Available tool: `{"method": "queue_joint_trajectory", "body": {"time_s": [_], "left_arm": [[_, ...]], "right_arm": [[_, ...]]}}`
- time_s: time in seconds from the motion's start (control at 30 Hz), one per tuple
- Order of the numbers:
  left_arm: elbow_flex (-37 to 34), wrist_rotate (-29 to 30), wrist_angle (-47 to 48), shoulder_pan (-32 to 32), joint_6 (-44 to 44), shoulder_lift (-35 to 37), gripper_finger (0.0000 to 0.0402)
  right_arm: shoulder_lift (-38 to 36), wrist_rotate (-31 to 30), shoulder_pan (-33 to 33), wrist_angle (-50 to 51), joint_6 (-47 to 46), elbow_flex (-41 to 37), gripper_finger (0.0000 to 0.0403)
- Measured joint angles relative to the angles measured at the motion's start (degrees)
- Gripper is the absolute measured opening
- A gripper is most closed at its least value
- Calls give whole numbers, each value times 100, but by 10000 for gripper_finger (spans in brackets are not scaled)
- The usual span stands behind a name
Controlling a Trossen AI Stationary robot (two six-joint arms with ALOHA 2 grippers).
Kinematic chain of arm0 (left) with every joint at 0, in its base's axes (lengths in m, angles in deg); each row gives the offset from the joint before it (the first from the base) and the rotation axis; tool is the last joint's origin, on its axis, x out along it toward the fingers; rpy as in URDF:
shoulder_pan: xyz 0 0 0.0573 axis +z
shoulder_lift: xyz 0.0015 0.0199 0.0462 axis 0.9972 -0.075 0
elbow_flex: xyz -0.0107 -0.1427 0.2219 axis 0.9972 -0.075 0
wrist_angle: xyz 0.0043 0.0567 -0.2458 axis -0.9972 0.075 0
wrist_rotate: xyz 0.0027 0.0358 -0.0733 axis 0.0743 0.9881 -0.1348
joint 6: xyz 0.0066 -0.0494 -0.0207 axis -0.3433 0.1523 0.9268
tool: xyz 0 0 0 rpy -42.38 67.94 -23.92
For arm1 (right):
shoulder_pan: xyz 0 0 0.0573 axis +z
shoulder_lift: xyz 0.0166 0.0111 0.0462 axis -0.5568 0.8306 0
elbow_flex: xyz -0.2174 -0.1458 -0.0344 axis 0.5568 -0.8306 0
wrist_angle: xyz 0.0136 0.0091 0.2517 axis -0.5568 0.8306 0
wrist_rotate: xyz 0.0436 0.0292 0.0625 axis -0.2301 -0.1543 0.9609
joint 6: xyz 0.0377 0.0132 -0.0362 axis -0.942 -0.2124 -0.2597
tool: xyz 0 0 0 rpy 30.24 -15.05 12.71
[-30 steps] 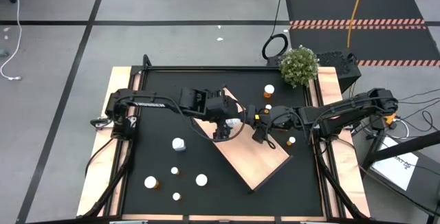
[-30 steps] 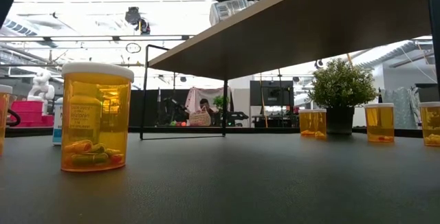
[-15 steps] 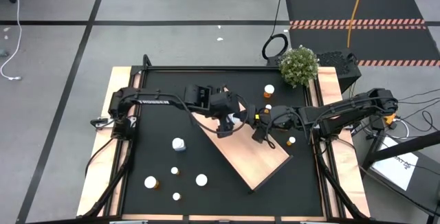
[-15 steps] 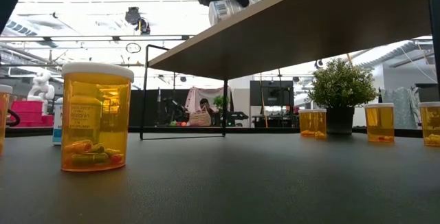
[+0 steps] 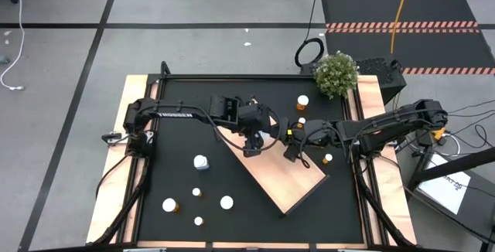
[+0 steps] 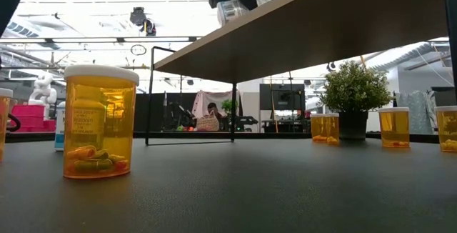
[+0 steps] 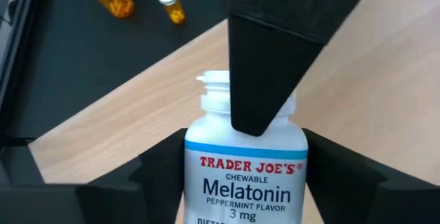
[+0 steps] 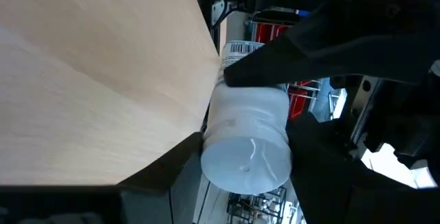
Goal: Pick and place medicine bottles onto shelf by color
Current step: Put the top white pill bottle on the shelf
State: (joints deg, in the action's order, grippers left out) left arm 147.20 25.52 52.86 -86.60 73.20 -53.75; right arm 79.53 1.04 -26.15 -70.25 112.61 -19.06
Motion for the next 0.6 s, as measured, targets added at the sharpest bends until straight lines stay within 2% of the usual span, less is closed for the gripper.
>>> {"method": "queue_joint_trajectory", "body": {"time_s": [0.1, 0.23, 0.6], "left_arm": [[0, -7, 1, 0, -18, 15, 231], [0, 30, 1, -8, -24, 15, 237], [0, 298, 25, -101, -76, 394, 231]], "right_arm": [[1, 6, 0, -61, -243, -1, 189], [1, -9, 0, -70, -468, -1, 203], [-135, -17, 0, -385, -1931, 10, 279]]}}
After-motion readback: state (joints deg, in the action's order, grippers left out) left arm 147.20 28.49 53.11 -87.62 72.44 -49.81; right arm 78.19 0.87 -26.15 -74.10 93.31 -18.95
